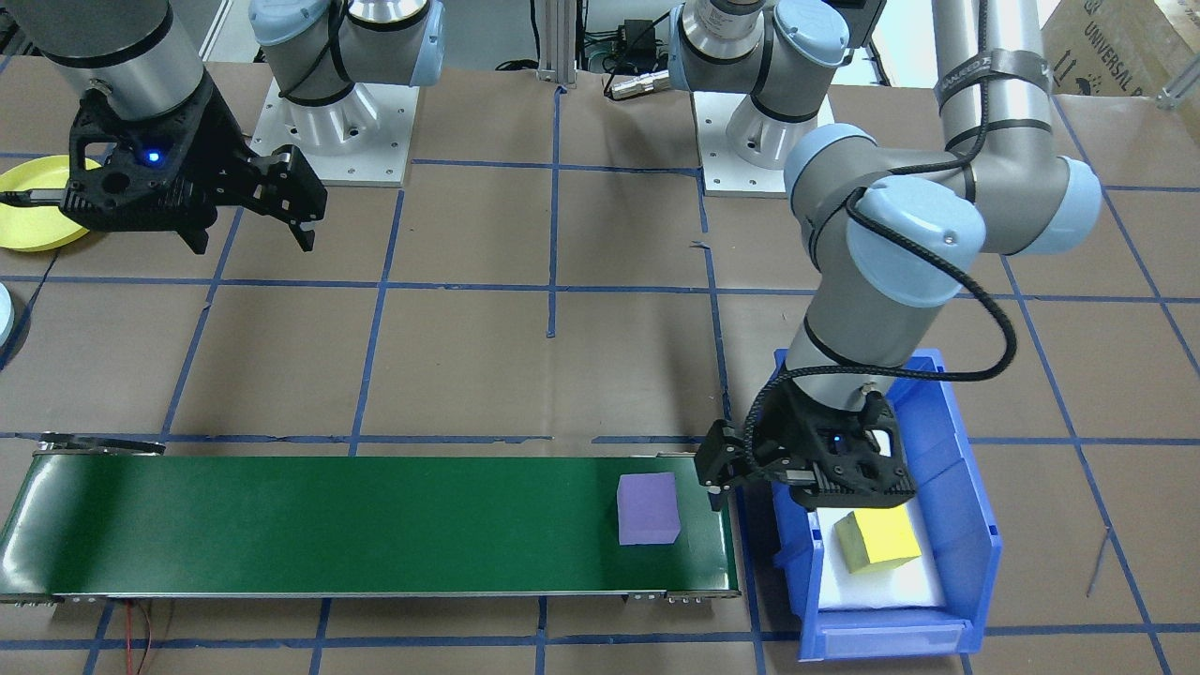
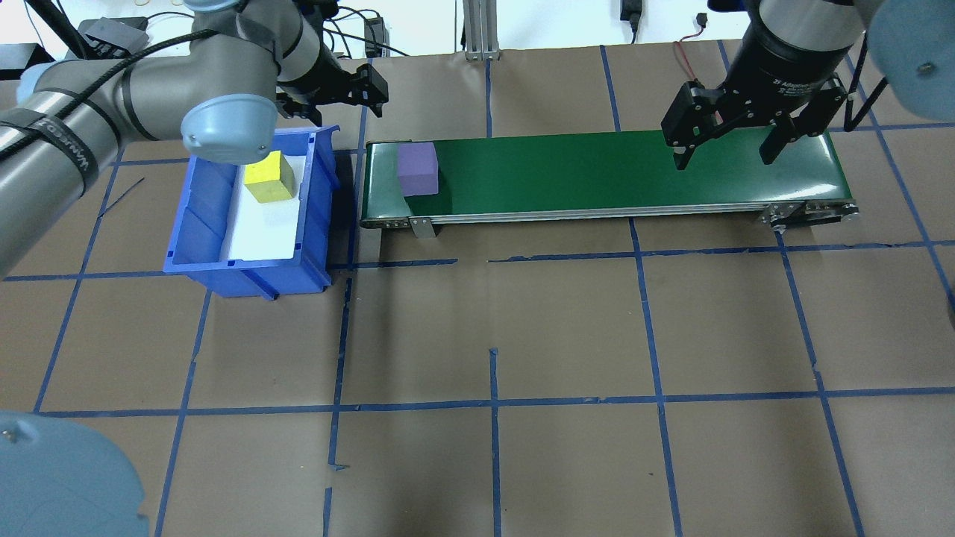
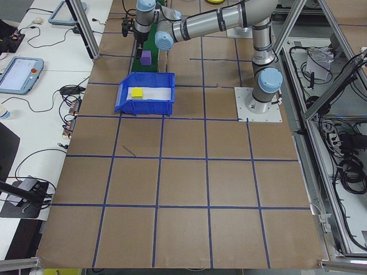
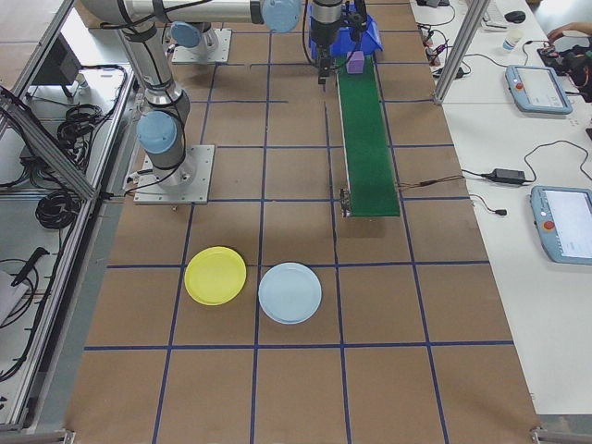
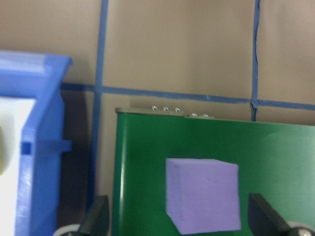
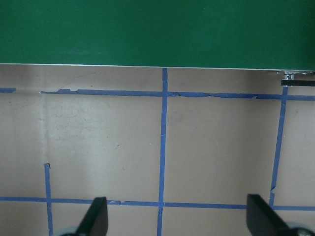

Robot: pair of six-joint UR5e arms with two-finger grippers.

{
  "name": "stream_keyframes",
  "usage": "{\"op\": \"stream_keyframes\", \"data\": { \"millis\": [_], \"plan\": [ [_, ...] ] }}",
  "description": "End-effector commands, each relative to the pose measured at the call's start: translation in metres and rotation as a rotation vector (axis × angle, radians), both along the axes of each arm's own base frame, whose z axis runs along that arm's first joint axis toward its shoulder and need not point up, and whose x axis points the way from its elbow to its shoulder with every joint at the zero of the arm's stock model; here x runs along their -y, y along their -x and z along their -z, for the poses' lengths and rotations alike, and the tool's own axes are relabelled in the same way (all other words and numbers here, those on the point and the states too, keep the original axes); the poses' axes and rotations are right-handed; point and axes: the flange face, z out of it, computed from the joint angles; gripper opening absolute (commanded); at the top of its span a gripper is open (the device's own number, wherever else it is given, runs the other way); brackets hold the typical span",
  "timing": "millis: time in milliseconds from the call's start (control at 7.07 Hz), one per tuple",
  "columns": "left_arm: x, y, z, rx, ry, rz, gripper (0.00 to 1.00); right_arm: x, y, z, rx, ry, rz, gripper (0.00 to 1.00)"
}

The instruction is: Move block left to right into plate

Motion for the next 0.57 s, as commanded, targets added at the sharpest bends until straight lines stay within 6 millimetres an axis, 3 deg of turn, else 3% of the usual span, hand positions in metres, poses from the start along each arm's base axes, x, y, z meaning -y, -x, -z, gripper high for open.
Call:
{"op": "stream_keyframes", "data": {
  "millis": [0, 141, 424],
  "plan": [
    [0.014, -0.089, -0.003, 0.037, 0.016, -0.020, 1.00, 0.000, 0.000, 0.000, -0.001, 0.000, 0.000, 1.00],
    [0.018, -0.104, 0.004, 0.056, 0.009, -0.032, 1.00, 0.000, 0.001, 0.001, -0.001, -0.003, 0.001, 1.00],
    [0.033, -0.123, 0.042, 0.071, -0.020, -0.049, 1.00, 0.001, 0.002, 0.000, -0.003, 0.001, 0.003, 1.00]
  ]
}}
